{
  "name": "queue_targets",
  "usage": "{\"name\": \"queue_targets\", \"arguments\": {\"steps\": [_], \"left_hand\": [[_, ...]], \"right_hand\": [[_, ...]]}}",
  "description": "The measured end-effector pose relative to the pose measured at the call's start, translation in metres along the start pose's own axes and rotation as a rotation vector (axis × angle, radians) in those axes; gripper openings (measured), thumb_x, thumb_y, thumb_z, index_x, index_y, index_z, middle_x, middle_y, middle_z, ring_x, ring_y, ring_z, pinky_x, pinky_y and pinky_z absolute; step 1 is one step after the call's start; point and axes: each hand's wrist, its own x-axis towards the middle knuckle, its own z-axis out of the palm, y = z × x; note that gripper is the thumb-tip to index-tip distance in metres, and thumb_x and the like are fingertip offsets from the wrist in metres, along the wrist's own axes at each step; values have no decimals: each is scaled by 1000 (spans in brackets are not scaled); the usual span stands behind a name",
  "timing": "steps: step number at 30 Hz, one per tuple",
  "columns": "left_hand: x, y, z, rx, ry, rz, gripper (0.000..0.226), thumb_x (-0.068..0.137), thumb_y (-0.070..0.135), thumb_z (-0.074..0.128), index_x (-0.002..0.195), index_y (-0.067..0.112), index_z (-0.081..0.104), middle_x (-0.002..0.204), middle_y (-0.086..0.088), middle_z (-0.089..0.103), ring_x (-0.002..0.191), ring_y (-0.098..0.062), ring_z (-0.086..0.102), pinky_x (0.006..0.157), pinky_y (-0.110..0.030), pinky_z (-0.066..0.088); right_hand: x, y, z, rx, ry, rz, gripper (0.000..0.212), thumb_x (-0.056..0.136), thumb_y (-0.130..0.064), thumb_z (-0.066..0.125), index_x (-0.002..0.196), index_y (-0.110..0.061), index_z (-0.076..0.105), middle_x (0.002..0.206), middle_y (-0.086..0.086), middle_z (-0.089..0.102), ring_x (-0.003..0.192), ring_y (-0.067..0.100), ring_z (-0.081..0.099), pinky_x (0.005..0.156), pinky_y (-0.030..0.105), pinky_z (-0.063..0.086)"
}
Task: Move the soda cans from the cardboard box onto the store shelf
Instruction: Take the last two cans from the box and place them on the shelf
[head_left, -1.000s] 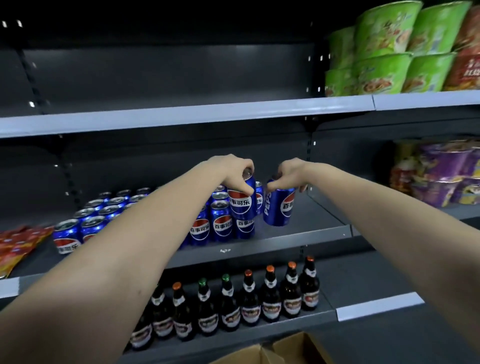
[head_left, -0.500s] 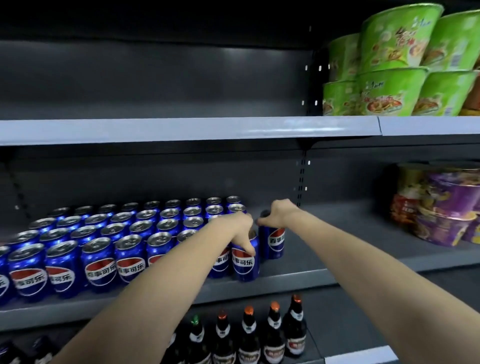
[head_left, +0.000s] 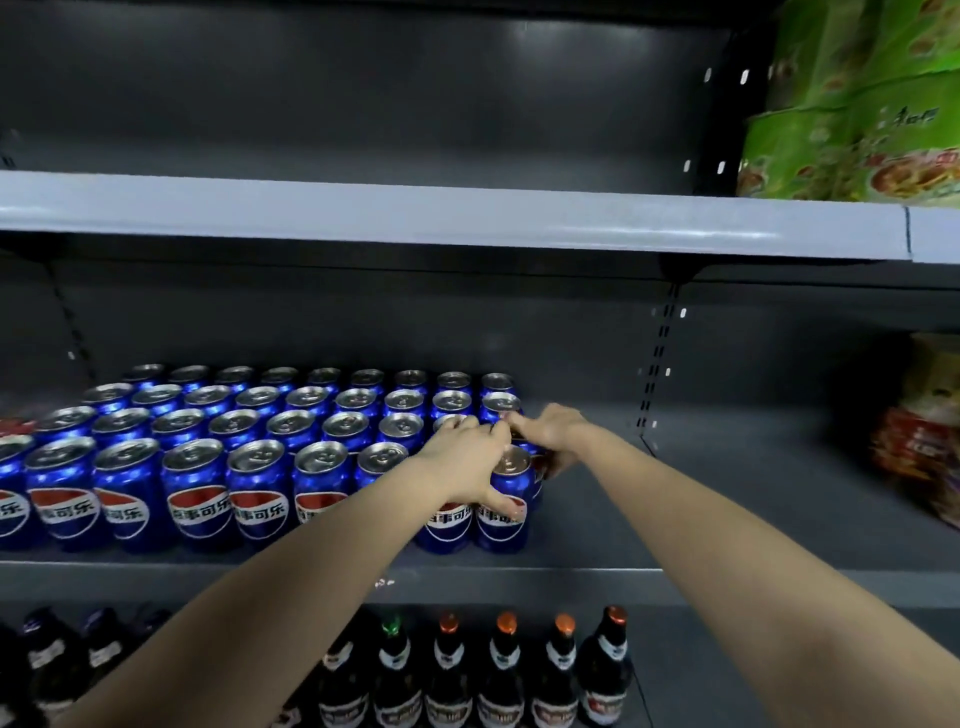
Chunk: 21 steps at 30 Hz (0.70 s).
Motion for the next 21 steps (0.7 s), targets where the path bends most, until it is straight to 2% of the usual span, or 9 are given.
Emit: {"name": "queue_targets", "arguments": {"steps": [2,4,6,10,14,19,21], "left_hand": [[-2,-9,2,-15,28,42,91,65,67,70,135,18,38,132,-1,49,121,-23,40,105,-37,32],[-4,-14,5,-17,86,71,89,64,66,71,137,24,42,133,4,48,122,-19,38,106,-35,31],[-6,-16,7,-23,128,78,89,63,65,72,138,26,43,135,8,47,123,-17,36,108,-33,30],[-12,-17,13,-59,177,83,83,67,61,72,139,28,44,140,14,39,127,-13,33,109,-32,27],[-18,-20,21,-136,226,109,76,69,58,73,134,28,48,139,16,38,128,-11,32,108,-29,27],[-19,-25,22,-167,234,135,77,68,60,72,135,32,47,140,15,32,129,-11,28,107,-27,25],[-20,-24,23,-147,275,145,74,70,64,67,134,32,48,138,15,36,127,-10,30,107,-25,22]], "right_hand": [[2,4,5,86,-117,20,58,91,-50,53,116,2,46,96,25,62,73,40,68,64,48,58],[6,9,10,144,-178,14,60,93,-50,50,122,3,45,93,24,60,64,39,65,61,49,58],[10,14,11,171,-189,-26,64,91,-54,50,122,2,47,98,25,62,60,38,66,58,47,59],[14,25,10,238,-195,-100,68,87,-62,50,124,-5,48,105,24,65,70,39,69,56,42,59],[12,34,16,340,-141,-136,64,92,-58,43,126,-3,44,100,22,66,57,29,66,54,37,59],[14,44,32,468,-92,-138,71,89,-68,37,129,-9,44,109,13,66,81,27,68,69,39,59],[12,46,32,495,-103,-143,71,88,-68,36,126,-9,48,105,12,67,80,24,68,64,33,58]]}}
